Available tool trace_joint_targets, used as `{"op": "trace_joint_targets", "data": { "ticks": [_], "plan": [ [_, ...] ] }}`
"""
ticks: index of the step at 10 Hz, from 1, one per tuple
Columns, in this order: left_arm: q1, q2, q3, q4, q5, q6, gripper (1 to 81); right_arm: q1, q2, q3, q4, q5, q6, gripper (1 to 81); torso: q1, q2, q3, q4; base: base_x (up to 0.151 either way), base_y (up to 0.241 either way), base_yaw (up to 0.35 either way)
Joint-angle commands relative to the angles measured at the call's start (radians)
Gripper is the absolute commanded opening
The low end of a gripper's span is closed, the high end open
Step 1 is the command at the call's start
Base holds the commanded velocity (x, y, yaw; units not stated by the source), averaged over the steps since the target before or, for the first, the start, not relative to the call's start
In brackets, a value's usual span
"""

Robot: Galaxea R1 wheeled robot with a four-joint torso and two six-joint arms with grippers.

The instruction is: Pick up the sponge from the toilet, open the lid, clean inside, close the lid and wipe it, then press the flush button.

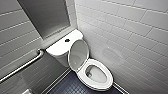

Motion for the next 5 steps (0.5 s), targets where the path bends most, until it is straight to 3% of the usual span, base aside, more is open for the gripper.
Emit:
{"op": "trace_joint_targets", "data": {
  "ticks": [1, 5],
  "plan": [
    [-0.052, -0.113, 0.127, -0.001, 0.025, -0.045, 81.1, -0.136, 0.064, -0.136, -0.11, 0.117, -0.006, 1.0, 0.0, 0.0, 0.0, 0.0, 0.0, 0.0, 0.0],
    [-0.187, -0.215, 0.255, 0.001, 0.038, -0.132, 81.1, -0.213, 0.175, -0.299, -0.104, 0.107, -0.031, 1.0, -0.001, 0.0, 0.0, 0.0, 0.0, 0.0, 0.0]
  ]
}}
